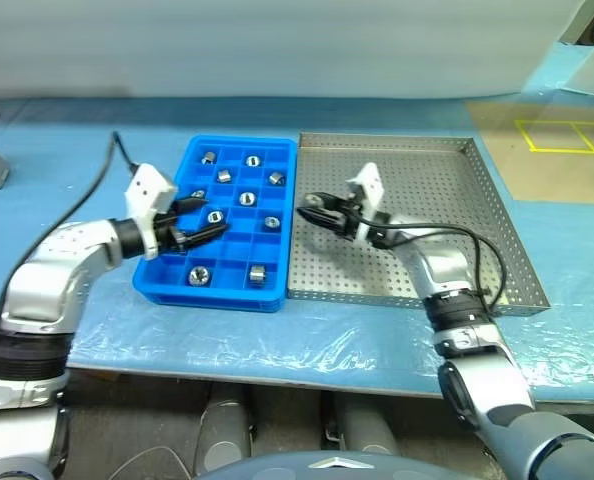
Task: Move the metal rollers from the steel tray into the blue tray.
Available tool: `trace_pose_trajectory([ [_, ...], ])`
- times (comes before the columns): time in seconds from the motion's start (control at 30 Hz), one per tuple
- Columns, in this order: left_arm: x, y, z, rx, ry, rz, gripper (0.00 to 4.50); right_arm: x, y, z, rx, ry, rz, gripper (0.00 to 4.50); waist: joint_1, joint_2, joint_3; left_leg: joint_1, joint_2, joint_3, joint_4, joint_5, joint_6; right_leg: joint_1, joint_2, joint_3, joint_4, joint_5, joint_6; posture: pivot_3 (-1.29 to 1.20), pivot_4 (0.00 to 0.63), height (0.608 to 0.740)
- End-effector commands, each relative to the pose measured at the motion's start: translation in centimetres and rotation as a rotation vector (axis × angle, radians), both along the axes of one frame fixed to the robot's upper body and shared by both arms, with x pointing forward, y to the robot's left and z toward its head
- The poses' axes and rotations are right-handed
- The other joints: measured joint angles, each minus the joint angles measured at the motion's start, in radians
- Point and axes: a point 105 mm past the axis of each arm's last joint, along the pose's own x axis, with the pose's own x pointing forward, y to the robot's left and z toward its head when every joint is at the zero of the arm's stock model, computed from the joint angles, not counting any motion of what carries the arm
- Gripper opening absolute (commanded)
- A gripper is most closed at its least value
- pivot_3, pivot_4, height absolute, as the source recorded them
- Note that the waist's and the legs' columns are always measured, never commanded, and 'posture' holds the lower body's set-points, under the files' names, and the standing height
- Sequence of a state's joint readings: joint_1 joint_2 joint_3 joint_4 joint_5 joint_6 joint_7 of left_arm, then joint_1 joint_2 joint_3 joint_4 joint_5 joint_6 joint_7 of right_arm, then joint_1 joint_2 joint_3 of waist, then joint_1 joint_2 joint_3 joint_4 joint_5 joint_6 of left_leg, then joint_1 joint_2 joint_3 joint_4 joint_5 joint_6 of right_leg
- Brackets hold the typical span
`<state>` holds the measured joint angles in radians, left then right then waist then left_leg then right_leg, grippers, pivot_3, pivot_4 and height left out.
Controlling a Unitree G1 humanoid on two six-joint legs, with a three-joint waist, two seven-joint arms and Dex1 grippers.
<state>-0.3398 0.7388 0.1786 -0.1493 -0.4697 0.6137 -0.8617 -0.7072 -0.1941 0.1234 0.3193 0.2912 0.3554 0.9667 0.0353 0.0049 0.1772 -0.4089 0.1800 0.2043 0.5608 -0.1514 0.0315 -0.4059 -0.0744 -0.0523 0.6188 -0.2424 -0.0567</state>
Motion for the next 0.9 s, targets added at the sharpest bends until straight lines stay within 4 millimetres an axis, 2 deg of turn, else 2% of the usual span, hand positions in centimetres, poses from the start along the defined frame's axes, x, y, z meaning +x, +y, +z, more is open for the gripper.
trace_pose_trajectory([
  [0.03,-1.0,0.5,1.5,-0.003,-0.056,0.022,3.79,-1.2,2.1,-0.5,-0.02,0.011,0.116,1.75,0.018,0.0,0.0,0.0,0.0,0.0,0.0,0.0,0.0,0.0,0.0,0.0,-0.001,0.0,0.0,0.07,0.15,0.74],
  [0.23,-3.7,-1.1,0.1,-0.025,-0.006,-0.012,3.79,-3.3,4.8,-3.3,-0.098,0.049,0.276,1.75,0.061,-0.001,0.0,-0.002,-0.001,0.0,0.0,0.0,0.0,0.0,-0.001,-0.001,-0.003,0.0,0.0,0.17,0.15,0.74],
  [0.33,-4.7,-1.0,-0.5,-0.017,0.02,-0.005,3.79,-3.7,5.1,-4.0,-0.113,0.069,0.306,1.75,0.066,-0.001,0.0,-0.001,-0.001,-0.001,-0.001,0.0,0.0,0.001,-0.001,-0.001,-0.001,0.0,0.0,0.2,0.15,0.74],
  [0.47,-5.0,-0.6,-0.7,-0.015,0.025,0.026,3.79,-3.5,5.0,-4.6,-0.13,0.073,0.303,1.75,0.071,-0.001,0.0,0.005,-0.001,-0.001,-0.004,0.002,-0.003,0.004,-0.001,-0.001,-0.001,0.0,0.001,0.21,0.15,0.74],
  [0.5,-4.9,-0.6,-0.7,-0.018,0.023,0.031,3.79,-3.4,5.1,-4.6,-0.126,0.064,0.299,1.75,0.072,-0.001,0.0,0.006,-0.001,-0.001,-0.005,0.002,-0.004,0.005,-0.001,-0.001,-0.001,-0.001,0.001,0.22,0.15,0.74],
  [0.7,-4.7,-1.2,-0.8,-0.021,0.018,0.023,3.79,0.3,5.1,-3.0,-0.108,-0.031,0.141,1.75,0.07,-0.002,0.0,0.008,-0.001,-0.002,-0.009,0.004,-0.007,0.004,-0.001,0.0,0.0,-0.001,0.001,0.2,0.15,0.74],
  [0.77,-4.4,-1.3,-0.7,-0.023,0.012,0.018,3.79,0.6,4.8,-2.9,-0.109,-0.032,0.135,1.75,0.074,-0.002,0.0,0.007,-0.001,-0.001,-0.009,0.004,-0.007,0.003,-0.001,0.0,0.0,0.0,0.001,0.2,0.15,0.74],
  [0.9,-4.1,-1.6,-0.5,-0.024,0.006,0.007,3.79,0.2,4.3,-3.8,-0.125,-0.026,0.158,1.75,0.075,-0.002,0.0,0.004,-0.001,-0.001,-0.009,0.004,-0.006,0.003,-0.001,-0.001,-0.002,0.0,0.0,0.18,0.15,0.74],
])
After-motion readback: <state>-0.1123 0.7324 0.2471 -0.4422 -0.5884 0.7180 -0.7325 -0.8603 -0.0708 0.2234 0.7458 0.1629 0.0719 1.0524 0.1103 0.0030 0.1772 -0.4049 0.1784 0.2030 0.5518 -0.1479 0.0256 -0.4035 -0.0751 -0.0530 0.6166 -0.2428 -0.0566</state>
